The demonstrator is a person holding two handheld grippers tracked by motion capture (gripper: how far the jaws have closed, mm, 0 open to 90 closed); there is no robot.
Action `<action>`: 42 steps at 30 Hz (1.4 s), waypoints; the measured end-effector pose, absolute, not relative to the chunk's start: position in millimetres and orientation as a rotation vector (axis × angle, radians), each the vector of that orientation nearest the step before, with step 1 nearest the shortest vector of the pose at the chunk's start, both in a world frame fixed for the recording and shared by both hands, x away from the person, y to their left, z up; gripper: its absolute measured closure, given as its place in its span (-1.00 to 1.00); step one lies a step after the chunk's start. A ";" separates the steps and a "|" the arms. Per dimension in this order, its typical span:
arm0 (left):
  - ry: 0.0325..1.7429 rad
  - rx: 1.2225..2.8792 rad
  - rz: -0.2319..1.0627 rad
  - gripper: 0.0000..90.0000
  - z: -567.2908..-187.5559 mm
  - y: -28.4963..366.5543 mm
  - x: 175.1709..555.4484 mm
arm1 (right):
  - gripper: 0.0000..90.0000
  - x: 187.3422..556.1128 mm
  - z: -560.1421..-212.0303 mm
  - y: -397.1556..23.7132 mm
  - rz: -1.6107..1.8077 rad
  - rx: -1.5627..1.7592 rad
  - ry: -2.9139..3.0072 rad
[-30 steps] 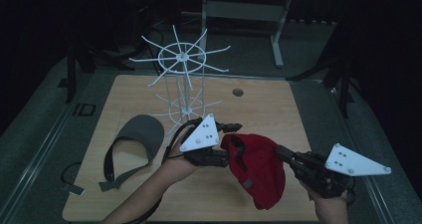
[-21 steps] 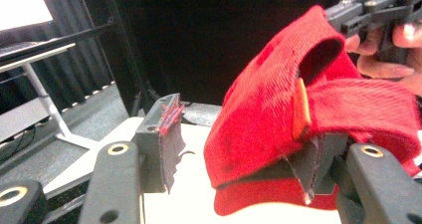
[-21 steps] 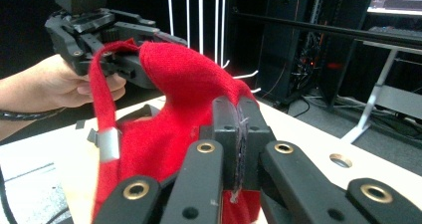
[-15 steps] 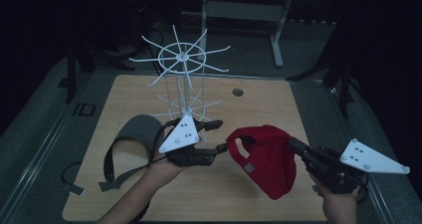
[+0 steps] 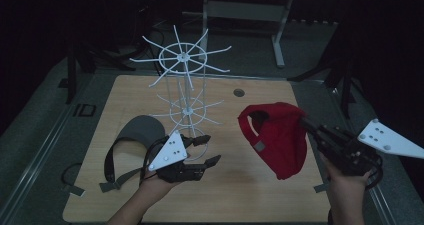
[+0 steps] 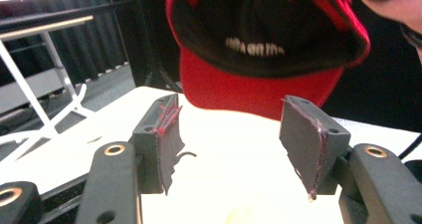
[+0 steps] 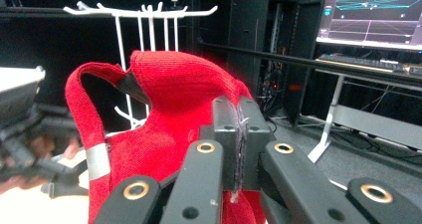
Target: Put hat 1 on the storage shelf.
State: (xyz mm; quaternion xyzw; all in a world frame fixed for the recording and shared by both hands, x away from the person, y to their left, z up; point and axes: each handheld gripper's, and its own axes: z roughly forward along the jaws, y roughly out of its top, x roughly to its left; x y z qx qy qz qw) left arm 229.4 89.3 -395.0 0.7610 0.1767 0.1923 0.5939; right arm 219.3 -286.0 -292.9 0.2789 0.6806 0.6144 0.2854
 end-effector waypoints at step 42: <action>0.555 1.808 0.423 -0.05 -455.0 117.2 222.7 | 0.98 290.7 -243.8 -224.5 1.601 0.768 1.802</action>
